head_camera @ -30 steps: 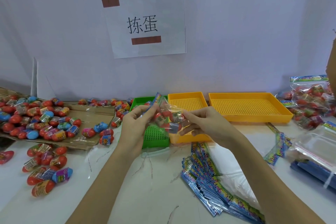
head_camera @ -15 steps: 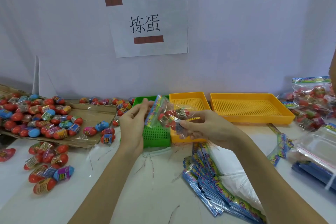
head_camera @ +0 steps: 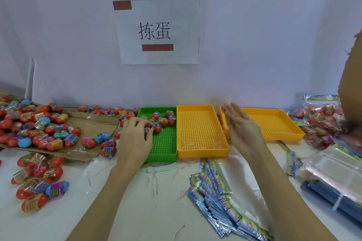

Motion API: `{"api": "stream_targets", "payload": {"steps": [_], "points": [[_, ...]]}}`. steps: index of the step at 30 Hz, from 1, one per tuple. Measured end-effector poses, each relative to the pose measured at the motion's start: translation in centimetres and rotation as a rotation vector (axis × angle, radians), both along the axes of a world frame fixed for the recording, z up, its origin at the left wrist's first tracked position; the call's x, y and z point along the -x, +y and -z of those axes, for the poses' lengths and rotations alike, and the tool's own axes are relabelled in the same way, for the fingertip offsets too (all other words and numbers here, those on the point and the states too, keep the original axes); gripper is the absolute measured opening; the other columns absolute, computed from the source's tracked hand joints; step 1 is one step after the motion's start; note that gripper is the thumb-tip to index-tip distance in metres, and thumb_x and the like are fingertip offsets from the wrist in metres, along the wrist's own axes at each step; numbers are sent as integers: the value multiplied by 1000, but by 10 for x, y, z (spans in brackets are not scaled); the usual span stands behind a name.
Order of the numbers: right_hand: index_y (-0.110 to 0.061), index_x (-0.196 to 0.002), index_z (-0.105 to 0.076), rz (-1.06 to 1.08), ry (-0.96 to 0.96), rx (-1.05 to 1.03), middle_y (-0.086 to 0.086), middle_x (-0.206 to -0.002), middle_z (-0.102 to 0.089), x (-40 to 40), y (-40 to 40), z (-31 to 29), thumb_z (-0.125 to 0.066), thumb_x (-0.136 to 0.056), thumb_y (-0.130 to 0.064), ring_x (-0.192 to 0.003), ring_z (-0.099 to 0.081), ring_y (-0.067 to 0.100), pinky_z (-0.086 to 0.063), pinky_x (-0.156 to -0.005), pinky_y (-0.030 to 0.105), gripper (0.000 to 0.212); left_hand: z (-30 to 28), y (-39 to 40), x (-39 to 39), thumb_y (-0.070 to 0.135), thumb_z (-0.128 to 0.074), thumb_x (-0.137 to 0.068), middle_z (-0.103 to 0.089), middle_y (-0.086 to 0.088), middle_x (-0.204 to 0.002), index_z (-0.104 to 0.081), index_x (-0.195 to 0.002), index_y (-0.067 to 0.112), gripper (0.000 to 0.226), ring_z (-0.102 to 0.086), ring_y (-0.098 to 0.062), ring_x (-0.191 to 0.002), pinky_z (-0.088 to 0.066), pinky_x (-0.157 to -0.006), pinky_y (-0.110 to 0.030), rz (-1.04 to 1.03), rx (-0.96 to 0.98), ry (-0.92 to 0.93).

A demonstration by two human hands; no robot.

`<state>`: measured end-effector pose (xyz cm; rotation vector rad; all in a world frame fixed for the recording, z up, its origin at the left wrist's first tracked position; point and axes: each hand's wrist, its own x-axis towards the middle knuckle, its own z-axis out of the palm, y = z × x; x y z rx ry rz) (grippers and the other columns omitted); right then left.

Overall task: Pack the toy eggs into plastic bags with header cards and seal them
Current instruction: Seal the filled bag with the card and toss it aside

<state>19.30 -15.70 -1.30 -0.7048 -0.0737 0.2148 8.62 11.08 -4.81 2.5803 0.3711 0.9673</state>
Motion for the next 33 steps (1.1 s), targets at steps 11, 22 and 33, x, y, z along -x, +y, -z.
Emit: {"api": "stream_targets", "payload": {"steps": [11, 22, 33], "points": [[2, -131, -58, -267, -8, 121, 19, -125, -72, 42, 63, 15, -32, -103, 14, -118, -70, 27, -58, -99, 33, 40, 0, -88, 11, 62, -62, -94, -61, 9, -89, -55, -126, 25, 50, -58, -11, -76, -53, -68, -34, 761, 16, 94], [-2, -128, -64, -252, -309, 454, 14, -123, -73, 39, 43, -2, -43, -107, -1, -115, -71, 29, -58, -98, 41, 29, -3, -63, 6, 11, -66, -101, -67, 0, -87, -67, -96, 8, 6, -61, -12, -78, -54, -70, -32, 465, -34, -121], [-4, -82, -76, -463, -488, 1782, 5, -66, -75, 18, -32, -27, -80, -90, -31, -57, -71, 11, -51, -52, 17, 29, 0, -54, 4, 2, -75, -93, -75, -4, -102, -76, -108, 3, 15, -70, -15, -93, -57, -87, -26, 507, -32, -65]]}}
